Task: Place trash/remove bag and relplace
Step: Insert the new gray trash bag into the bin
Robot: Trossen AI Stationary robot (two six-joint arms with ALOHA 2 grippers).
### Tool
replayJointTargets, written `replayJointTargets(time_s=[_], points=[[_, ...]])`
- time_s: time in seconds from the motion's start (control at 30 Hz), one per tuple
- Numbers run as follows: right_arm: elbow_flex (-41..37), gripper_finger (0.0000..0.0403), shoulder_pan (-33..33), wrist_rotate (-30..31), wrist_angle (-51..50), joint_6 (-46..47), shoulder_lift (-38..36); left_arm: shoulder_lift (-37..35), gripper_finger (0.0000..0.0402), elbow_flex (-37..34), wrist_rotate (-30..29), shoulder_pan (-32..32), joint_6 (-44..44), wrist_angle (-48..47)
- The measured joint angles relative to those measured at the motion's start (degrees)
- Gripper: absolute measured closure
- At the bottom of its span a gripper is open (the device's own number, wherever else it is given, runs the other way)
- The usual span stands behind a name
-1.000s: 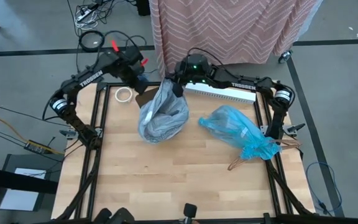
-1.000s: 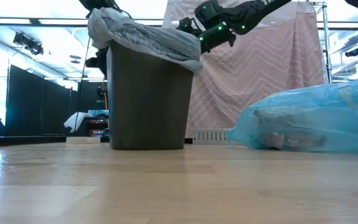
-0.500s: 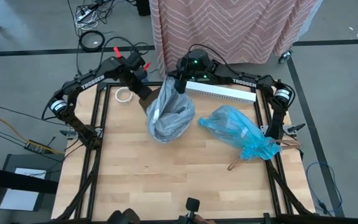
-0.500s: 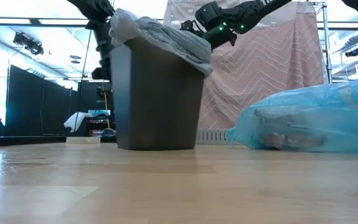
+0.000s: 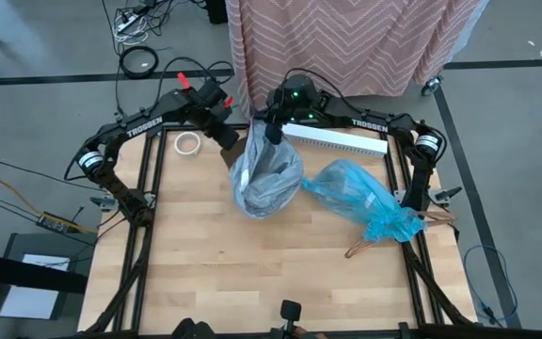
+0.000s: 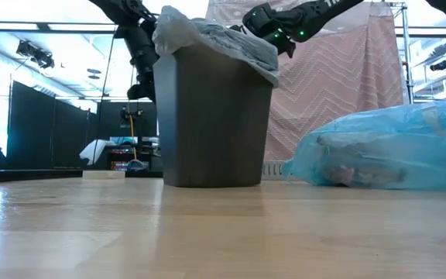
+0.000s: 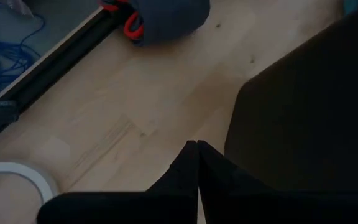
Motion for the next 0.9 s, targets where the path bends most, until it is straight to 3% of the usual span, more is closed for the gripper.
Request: replayJointTargets(time_s=[0.3, 0.67, 0.9], points=[[-0.07, 0.0403, -2.4, -10.44, -7.34, 2.03, 0.07, -0.11, 0.0394, 0.09, -0.24, 0.07, 3.22, -1.18], [-0.07, 0.0403, -2.67, -16.2, -8.26, 1.54, 0.07, -0.13, 0.0394, 0.09, -0.85, 0.04, 3.45, 0.4], [-1.51, 0.0403, -2.66, -16.41, -11.2, 0.36, 0.07, -0.13, 0.0394, 0.09, -1.32, 0.05, 3.4, 0.33]])
